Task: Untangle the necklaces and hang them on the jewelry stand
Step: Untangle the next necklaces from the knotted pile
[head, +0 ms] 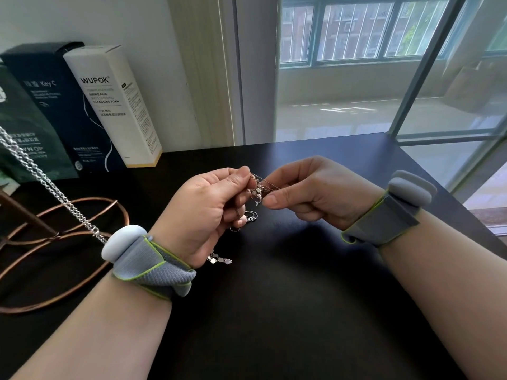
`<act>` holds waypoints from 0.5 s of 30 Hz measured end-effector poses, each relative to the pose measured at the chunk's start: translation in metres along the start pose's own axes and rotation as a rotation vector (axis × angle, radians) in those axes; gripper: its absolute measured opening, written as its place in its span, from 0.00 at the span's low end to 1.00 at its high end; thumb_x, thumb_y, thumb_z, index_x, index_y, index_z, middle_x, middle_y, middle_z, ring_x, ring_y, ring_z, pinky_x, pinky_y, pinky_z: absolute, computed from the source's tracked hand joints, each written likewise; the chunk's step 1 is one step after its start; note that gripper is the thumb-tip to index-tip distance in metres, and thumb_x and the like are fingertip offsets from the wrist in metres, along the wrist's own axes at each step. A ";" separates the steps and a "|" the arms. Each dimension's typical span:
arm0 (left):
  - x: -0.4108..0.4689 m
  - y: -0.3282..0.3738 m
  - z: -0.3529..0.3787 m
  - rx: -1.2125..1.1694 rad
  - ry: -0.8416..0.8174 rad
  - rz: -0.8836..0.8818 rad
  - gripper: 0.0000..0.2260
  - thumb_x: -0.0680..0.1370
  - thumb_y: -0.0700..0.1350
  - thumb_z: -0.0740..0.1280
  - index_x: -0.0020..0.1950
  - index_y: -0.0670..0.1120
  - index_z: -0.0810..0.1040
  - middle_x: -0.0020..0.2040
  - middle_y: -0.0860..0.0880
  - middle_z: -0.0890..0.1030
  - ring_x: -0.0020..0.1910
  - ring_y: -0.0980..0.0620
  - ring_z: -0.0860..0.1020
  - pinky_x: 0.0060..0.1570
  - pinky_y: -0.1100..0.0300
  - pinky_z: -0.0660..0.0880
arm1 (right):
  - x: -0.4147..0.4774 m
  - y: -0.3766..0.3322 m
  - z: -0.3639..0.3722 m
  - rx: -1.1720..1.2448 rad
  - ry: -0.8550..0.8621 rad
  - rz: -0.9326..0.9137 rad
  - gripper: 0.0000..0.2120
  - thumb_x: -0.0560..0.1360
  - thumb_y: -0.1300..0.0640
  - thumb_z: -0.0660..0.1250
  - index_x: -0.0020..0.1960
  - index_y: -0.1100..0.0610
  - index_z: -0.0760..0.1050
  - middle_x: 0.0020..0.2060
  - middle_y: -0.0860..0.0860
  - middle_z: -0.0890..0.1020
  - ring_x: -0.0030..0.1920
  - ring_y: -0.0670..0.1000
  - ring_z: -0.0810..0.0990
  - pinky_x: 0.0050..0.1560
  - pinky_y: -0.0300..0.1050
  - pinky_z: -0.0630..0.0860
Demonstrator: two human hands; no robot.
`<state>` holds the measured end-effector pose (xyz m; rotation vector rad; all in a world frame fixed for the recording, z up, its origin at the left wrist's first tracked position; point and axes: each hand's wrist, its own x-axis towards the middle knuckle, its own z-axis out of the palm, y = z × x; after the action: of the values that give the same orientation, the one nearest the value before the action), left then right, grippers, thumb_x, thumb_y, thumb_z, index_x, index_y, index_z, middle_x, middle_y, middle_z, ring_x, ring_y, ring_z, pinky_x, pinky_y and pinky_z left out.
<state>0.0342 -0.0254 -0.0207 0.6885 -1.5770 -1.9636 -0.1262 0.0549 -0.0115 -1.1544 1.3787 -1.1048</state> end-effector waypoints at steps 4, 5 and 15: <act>0.000 0.000 0.001 0.017 0.013 0.002 0.11 0.79 0.46 0.61 0.39 0.43 0.75 0.27 0.50 0.69 0.22 0.56 0.62 0.30 0.58 0.60 | 0.000 -0.001 0.004 -0.038 0.008 0.003 0.10 0.62 0.58 0.73 0.41 0.62 0.80 0.20 0.48 0.66 0.21 0.46 0.57 0.22 0.39 0.52; 0.000 0.000 0.001 0.024 0.016 0.007 0.11 0.79 0.46 0.60 0.38 0.43 0.75 0.27 0.49 0.69 0.21 0.57 0.63 0.30 0.58 0.60 | 0.000 -0.001 0.004 -0.043 0.013 0.002 0.11 0.61 0.56 0.73 0.41 0.61 0.80 0.20 0.48 0.66 0.22 0.47 0.57 0.22 0.39 0.52; -0.001 -0.004 0.002 0.234 0.044 0.140 0.11 0.80 0.46 0.59 0.40 0.42 0.73 0.24 0.45 0.75 0.21 0.52 0.64 0.22 0.64 0.63 | 0.000 -0.002 0.003 -0.133 0.107 0.007 0.13 0.67 0.51 0.73 0.40 0.62 0.82 0.22 0.52 0.63 0.24 0.51 0.57 0.23 0.38 0.54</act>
<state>0.0329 -0.0224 -0.0238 0.6862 -1.7946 -1.6701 -0.1227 0.0547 -0.0099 -1.1980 1.5582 -1.0969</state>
